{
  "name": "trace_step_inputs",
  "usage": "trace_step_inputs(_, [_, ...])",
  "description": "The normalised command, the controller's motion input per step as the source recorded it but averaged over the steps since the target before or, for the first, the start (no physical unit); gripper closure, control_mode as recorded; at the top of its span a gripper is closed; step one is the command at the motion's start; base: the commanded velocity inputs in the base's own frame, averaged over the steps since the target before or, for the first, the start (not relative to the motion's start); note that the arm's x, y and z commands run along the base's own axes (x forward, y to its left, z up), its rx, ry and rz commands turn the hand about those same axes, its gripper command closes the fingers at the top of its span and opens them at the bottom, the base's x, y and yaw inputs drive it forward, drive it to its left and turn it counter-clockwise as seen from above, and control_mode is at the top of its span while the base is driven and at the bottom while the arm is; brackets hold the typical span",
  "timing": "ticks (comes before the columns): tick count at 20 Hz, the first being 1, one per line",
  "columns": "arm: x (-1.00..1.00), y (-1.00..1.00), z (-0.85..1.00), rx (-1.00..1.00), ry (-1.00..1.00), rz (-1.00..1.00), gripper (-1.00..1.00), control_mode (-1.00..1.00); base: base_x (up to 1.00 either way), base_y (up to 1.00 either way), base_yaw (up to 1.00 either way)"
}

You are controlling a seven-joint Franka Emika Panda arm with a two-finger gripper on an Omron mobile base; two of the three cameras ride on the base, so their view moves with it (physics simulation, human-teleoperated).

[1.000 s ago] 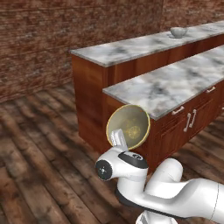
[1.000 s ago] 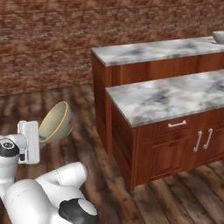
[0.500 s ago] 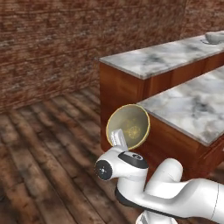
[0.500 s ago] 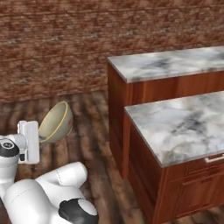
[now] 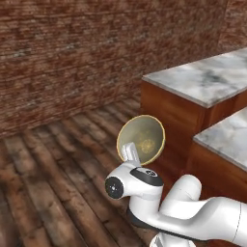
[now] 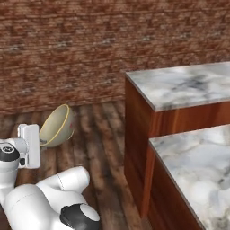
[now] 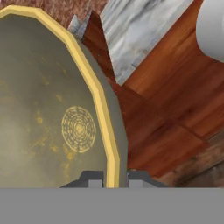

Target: Move the bowls from the cabinet to the plates on the dining table.

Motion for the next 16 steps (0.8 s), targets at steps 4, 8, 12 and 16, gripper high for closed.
trace_step_inputs(4, [0.00, 0.00, 0.00, 0.00, 0.00, 0.00, 1.00, 1.00, 1.00, 0.44, 0.03])
trace_step_inputs(8, [0.00, 0.00, 0.00, 0.00, 0.00, 0.00, 1.00, 1.00, 1.00, 0.41, 0.00])
trace_step_inputs(12, [0.00, 0.00, 0.00, 0.00, 0.00, 0.00, 1.00, 1.00, 1.00, 0.36, 0.00])
trace_step_inputs(16, [0.00, 0.00, 0.00, 0.00, 0.00, 0.00, 1.00, 1.00, 1.00, 0.23, 0.00])
